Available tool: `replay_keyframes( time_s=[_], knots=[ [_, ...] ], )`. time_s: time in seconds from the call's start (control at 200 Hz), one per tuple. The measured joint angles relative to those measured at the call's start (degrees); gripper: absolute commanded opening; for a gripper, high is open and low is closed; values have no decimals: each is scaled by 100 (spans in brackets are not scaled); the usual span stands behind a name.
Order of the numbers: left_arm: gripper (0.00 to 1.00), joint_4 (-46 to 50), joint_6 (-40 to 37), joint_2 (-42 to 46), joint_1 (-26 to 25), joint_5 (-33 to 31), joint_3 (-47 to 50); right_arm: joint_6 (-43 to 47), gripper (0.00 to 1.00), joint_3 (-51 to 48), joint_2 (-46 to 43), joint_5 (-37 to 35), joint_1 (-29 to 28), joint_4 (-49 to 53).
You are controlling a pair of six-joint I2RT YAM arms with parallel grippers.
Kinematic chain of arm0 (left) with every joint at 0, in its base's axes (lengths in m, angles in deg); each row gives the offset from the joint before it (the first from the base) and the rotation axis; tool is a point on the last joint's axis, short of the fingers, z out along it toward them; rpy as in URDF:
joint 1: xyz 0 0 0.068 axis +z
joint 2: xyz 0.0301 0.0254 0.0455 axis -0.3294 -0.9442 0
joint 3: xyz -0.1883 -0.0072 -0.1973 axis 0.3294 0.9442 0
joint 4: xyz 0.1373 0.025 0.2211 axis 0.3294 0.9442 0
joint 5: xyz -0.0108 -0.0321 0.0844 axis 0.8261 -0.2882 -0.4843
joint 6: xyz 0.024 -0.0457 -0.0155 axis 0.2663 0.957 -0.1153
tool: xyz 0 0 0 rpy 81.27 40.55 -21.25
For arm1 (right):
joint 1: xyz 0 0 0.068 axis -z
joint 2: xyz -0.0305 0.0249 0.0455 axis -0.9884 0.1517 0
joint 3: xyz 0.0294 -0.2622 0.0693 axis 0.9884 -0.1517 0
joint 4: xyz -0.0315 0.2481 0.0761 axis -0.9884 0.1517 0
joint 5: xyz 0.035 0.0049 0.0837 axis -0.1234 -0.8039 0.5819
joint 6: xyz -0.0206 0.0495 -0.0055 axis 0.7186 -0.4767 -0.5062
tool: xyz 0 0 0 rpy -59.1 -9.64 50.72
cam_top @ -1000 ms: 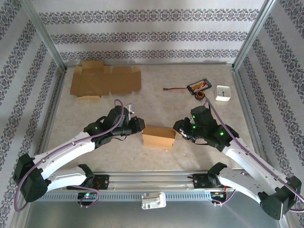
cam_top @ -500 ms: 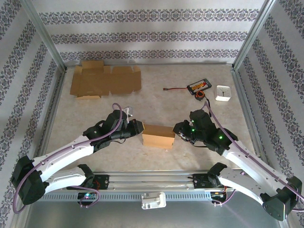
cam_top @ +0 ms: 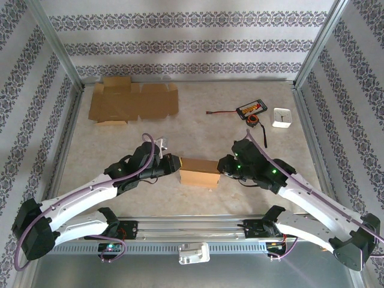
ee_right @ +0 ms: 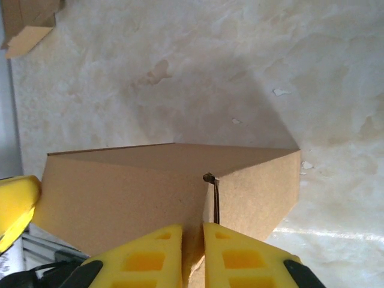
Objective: Fold the paper box
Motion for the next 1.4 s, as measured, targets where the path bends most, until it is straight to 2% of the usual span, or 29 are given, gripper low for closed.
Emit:
replay_keyframes(
  time_s=[0.15, 0.265, 0.335, 0.42, 0.56, 0.764, 0.844, 0.934, 1.149, 1.204, 1.274, 1.359, 1.399],
  knots=[
    [11, -59, -46, 4, -17, -31, 37, 236, 19, 142, 181, -138, -35, 118],
    [28, 48, -278, 81, -28, -76, -24, 389, 29, 415, 306, -153, -61, 422],
    [30, 236, -396, 210, -55, -173, 0, 485, 33, 555, 313, -225, -59, 715],
    [32, 431, -551, 393, -63, -295, 17, 553, 35, 710, 249, -317, -55, 957],
    [41, 568, -730, 461, -66, -439, 22, 533, 39, 719, 85, -295, 79, 1045],
    [50, 299, -763, 291, -59, -326, 92, 282, 39, 199, 28, 181, 184, 498],
    [49, 111, -756, 199, -66, -197, 129, 173, 28, 92, 46, 374, 197, 254],
    [41, -9, -710, 177, -57, -197, 164, 142, 18, 20, 48, 411, 210, 111],
    [17, -483, -479, 254, -59, -98, 461, 166, 11, -295, -136, 321, 203, -262],
    [12, -660, -319, 293, -59, -37, 678, 190, 10, -448, -225, 302, 203, -468],
    [12, -944, -232, 343, -59, 39, 835, 210, 13, -579, -330, 284, 203, -610],
    [12, -970, -203, 474, -66, 101, 914, 249, 33, -658, -481, 284, 188, -667],
    [14, -868, -210, 623, -105, 146, 927, 269, 36, -673, -557, 291, 153, -638]
  ],
)
